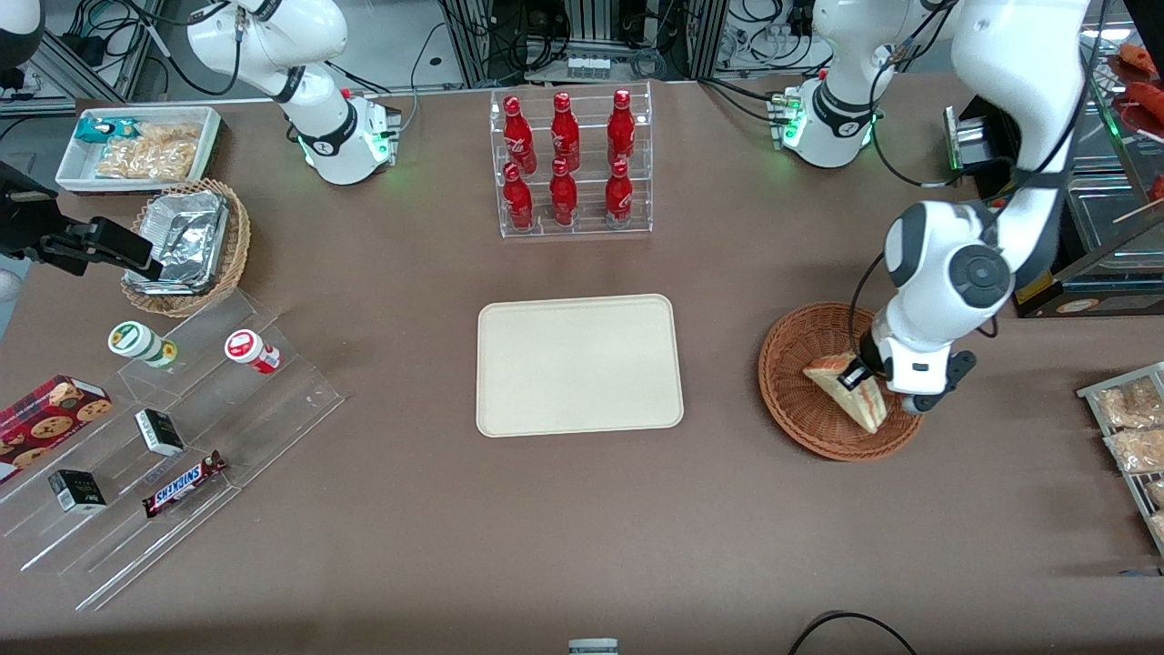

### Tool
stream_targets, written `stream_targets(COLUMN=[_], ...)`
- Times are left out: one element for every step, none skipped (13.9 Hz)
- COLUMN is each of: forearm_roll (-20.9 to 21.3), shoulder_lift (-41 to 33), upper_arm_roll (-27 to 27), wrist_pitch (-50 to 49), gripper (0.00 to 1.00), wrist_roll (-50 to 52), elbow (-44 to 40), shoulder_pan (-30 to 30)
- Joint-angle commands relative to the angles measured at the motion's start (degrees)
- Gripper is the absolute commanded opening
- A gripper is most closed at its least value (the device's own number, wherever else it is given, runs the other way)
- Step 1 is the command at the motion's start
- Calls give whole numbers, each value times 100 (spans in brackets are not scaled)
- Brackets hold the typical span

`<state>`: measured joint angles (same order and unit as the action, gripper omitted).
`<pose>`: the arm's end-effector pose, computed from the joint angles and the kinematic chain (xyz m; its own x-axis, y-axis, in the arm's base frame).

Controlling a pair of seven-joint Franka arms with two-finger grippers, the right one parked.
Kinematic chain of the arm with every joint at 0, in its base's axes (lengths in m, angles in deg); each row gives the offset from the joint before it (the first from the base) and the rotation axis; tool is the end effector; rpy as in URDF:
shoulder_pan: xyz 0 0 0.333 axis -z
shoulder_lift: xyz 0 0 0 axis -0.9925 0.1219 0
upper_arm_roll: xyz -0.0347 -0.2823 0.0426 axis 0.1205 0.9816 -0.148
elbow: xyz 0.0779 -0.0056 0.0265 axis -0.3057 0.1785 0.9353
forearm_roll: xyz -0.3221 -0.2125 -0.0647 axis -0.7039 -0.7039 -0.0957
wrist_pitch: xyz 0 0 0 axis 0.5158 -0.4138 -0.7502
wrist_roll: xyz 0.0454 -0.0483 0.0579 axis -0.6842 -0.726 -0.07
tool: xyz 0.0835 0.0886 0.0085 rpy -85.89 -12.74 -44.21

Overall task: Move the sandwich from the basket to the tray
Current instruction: 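Lift the sandwich with the left gripper and carry it toward the cream tray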

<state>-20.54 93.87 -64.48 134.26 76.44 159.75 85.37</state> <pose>0.5645 -0.0879 0.2823 0.7787 0.6273 -0.0086 0.6274 -0.7785 0.0164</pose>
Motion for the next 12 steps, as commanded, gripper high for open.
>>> stream_targets(forearm_roll=[9, 9, 17, 17, 26, 35, 44, 44, 61, 70, 62, 61], shoulder_lift=[-561, -501, -404, -351, -246, -97, 139, 429, 745, 1026, 1342, 1641], upper_arm_roll=[83, 101, 101, 110, 110, 110, 101, 101, 101, 101, 101, 101], wrist_pitch=[-1638, -2218, -2555, -2636, -2576, -2549, -2549, -2541, -2532, -2514, -2505, -2470], gripper=[4, 4, 5, 5, 5, 5, 5, 5, 6, 8, 7, 7], wrist_roll=[98, 89, 89, 89, 89, 89, 107, 133, 255, 369, 510, 581], elbow=[-875, -1349, -1727, -1923, -1994, -2169, -2380, -2608, -2880, -3135, -3416, -3628], shoulder_pan=[201, 394, 709, 991, 1324, 1676, 2036, 2361, 2634, 2820, 2996, 3137])
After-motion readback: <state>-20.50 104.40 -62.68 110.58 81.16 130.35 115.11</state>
